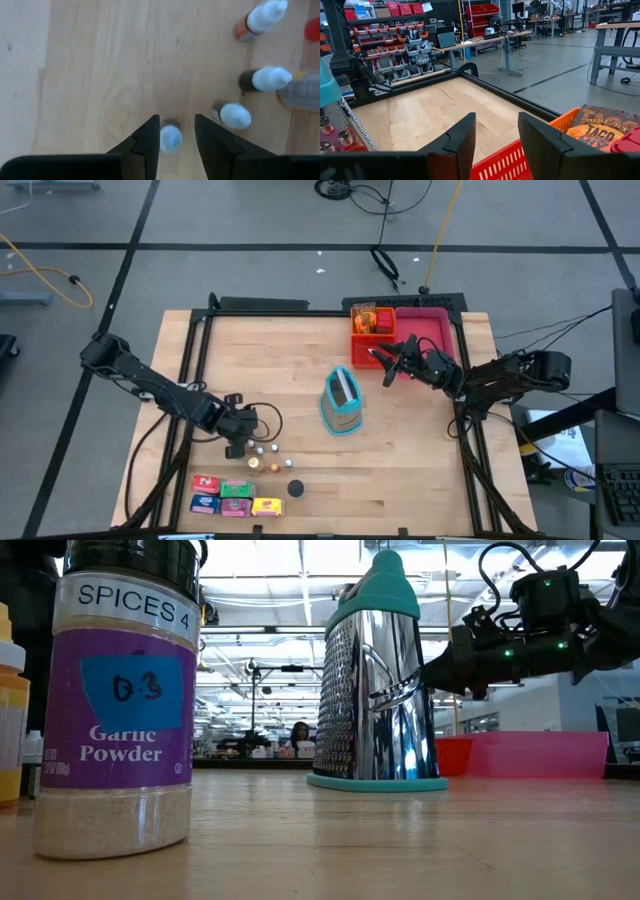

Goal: Pick & Place Kitchen Items
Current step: Put the small top brown food coloring bottle into the red bin

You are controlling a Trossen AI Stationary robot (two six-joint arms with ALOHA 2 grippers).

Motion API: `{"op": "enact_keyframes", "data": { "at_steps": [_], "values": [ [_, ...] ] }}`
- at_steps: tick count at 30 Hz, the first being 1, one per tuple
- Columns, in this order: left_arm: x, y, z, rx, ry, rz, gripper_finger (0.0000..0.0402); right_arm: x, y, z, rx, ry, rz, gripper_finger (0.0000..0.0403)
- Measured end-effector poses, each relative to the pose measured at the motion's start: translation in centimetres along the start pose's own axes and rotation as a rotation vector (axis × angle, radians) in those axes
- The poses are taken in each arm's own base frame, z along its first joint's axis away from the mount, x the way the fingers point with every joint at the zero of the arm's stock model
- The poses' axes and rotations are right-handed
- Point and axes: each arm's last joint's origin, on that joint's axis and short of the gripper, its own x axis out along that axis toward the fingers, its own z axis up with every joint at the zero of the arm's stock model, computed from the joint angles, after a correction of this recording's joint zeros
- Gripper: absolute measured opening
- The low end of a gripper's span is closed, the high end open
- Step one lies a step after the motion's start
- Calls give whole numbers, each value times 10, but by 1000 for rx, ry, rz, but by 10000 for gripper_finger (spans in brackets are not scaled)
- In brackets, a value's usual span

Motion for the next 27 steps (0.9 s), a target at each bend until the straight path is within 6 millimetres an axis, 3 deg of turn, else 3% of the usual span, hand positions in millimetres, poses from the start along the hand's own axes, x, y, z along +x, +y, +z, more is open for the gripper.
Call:
{"op": "enact_keyframes", "data": {
  "at_steps": [27],
  "values": [
    [1,4,-4,-59,98,-39,124,0,0,-2,-3,16,-2,141]
  ]
}}
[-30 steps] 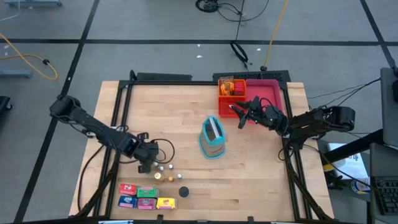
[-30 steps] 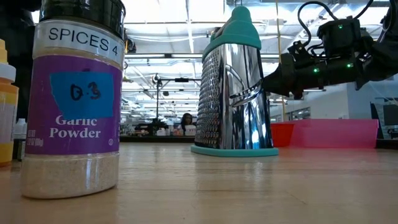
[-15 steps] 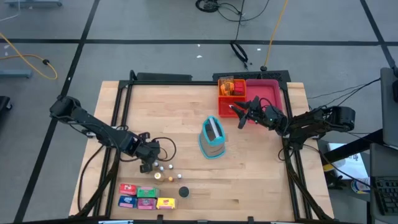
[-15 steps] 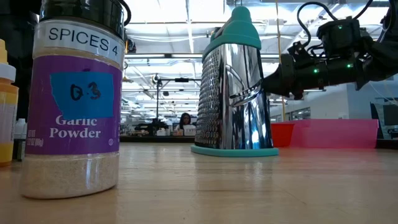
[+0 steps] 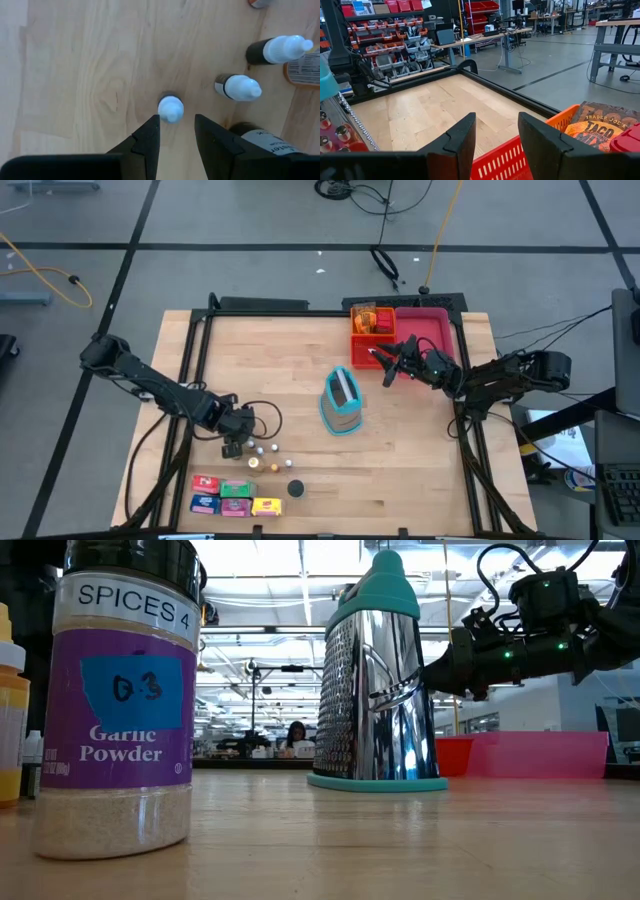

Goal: Pick & Place Kitchen Items
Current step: Put the small top brown food coloring bottle into the red bin

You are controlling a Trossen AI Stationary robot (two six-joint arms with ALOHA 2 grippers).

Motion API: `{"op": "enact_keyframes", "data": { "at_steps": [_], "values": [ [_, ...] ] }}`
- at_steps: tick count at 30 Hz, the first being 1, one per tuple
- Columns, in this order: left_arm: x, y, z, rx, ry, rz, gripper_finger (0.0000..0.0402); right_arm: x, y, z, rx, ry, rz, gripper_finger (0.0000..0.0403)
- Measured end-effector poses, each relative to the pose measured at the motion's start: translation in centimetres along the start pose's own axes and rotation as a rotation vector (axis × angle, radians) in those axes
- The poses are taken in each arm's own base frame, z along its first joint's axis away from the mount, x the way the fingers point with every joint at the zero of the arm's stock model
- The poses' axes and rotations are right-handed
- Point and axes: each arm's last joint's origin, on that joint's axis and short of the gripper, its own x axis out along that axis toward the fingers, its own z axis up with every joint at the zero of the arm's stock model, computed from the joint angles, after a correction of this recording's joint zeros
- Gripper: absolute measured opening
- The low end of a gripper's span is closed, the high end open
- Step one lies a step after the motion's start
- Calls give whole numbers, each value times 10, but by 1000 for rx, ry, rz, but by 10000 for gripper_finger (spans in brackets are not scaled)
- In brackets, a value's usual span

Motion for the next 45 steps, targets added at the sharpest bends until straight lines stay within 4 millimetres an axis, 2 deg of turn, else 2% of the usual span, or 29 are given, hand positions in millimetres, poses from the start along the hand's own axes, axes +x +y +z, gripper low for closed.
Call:
{"op": "enact_keyframes", "data": {
  "at_steps": [17,20,25,27,32,37,45],
  "values": [
    [0,0,2,10,-34,14,122,0,0,0,3,0,0,141],
    [0,0,2,10,-34,14,100,0,0,0,3,0,0,141],
    [-1,0,2,10,-33,11,30,0,0,0,3,0,0,141],
    [-1,-1,2,10,-35,11,15,0,0,0,3,0,0,141],
    [-1,0,2,8,-35,12,29,0,0,0,3,0,0,141],
    [-3,-1,3,9,-22,16,12,0,0,0,3,0,0,141],
    [-28,-1,10,19,17,94,1,0,0,0,3,0,-1,141]
  ]
}}
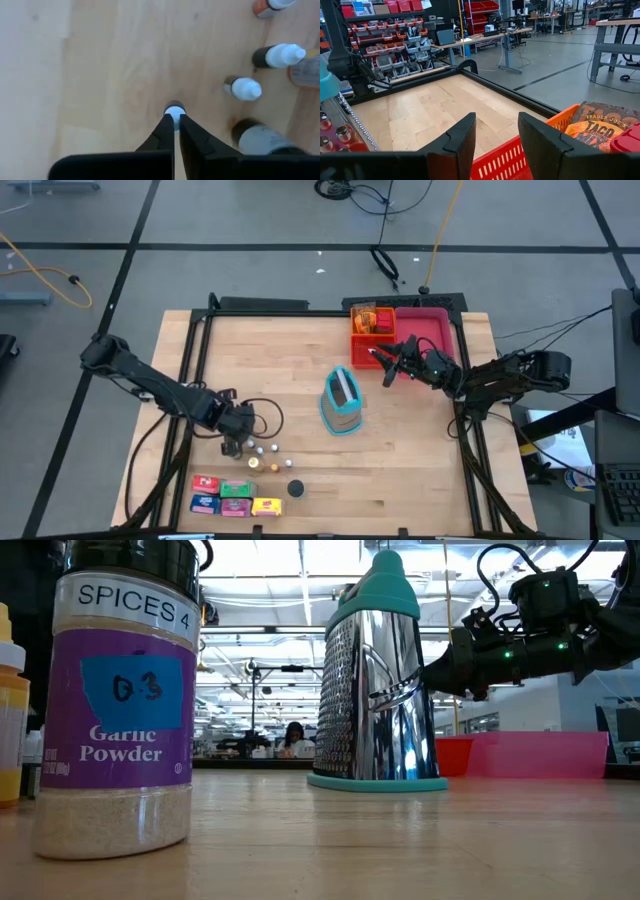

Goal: Pick & Place Kitchen Items
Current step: Put the small top brown food coloring bottle into the red bin

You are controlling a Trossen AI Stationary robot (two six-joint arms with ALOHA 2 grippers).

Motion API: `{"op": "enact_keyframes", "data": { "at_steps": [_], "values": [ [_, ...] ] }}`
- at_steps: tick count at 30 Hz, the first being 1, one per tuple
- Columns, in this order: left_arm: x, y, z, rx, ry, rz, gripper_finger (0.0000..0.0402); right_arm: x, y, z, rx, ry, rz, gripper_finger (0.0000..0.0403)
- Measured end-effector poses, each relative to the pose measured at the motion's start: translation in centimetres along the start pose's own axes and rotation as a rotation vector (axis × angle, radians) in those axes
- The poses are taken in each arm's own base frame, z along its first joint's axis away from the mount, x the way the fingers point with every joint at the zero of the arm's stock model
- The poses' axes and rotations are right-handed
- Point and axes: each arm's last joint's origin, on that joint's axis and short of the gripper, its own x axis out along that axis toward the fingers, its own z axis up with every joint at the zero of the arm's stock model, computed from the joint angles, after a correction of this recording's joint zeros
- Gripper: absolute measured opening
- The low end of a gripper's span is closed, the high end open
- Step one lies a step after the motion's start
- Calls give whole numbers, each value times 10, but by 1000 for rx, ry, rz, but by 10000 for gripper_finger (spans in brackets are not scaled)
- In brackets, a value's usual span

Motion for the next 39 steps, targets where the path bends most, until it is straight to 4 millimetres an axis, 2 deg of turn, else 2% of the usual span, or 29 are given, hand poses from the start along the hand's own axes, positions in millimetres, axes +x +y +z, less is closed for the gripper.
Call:
{"op": "enact_keyframes", "data": {
  "at_steps": [10,19,25,28,33,39],
  "values": [
    [-49,7,24,65,-74,74,1,0,0,0,0,0,0,141],
    [-104,32,59,87,-249,121,1,0,0,2,4,-24,8,141],
    [-136,55,79,62,-385,132,1,6,5,12,16,-61,105,141],
    [-144,66,91,65,-431,157,1,19,11,25,14,-69,150,141],
    [-150,83,116,94,-473,204,1,47,18,46,-34,15,159,141],
    [-146,104,149,140,-437,234,1,61,27,76,-50,-54,224,141]
  ]
}}
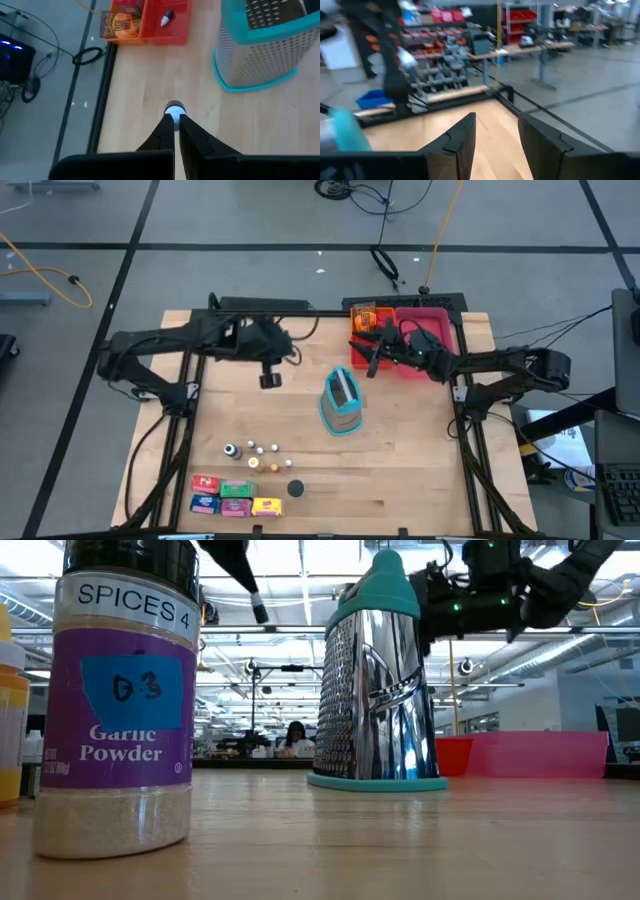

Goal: Pick & Place Kitchen Items
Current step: Put the small top brown food coloring bottle into the red bin

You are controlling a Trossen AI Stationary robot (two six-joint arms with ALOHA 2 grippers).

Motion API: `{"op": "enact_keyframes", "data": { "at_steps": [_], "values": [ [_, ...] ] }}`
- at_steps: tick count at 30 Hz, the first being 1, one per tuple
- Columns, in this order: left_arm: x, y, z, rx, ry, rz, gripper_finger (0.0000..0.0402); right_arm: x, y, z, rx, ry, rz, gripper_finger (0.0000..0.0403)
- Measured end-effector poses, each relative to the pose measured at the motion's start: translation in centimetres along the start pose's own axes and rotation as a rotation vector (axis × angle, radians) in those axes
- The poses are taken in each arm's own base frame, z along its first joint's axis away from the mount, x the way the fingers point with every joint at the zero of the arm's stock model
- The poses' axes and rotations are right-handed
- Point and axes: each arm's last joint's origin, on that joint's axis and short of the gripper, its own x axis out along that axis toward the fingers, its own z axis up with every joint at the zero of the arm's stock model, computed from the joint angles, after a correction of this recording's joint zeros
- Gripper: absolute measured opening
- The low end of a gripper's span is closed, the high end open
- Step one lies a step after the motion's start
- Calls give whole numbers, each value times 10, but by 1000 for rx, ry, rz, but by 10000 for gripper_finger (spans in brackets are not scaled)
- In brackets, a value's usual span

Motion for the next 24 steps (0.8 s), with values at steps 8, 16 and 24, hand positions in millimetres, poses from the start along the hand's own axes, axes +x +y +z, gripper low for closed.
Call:
{"op": "enact_keyframes", "data": {
  "at_steps": [8,16,24],
  "values": [
    [36,29,36,60,22,19,0,11,4,14,-34,36,51,141],
    [60,49,73,96,-45,-37,0,11,4,15,-61,31,50,141],
    [81,52,92,124,-76,-84,0,11,3,15,-104,29,16,141]
  ]
}}
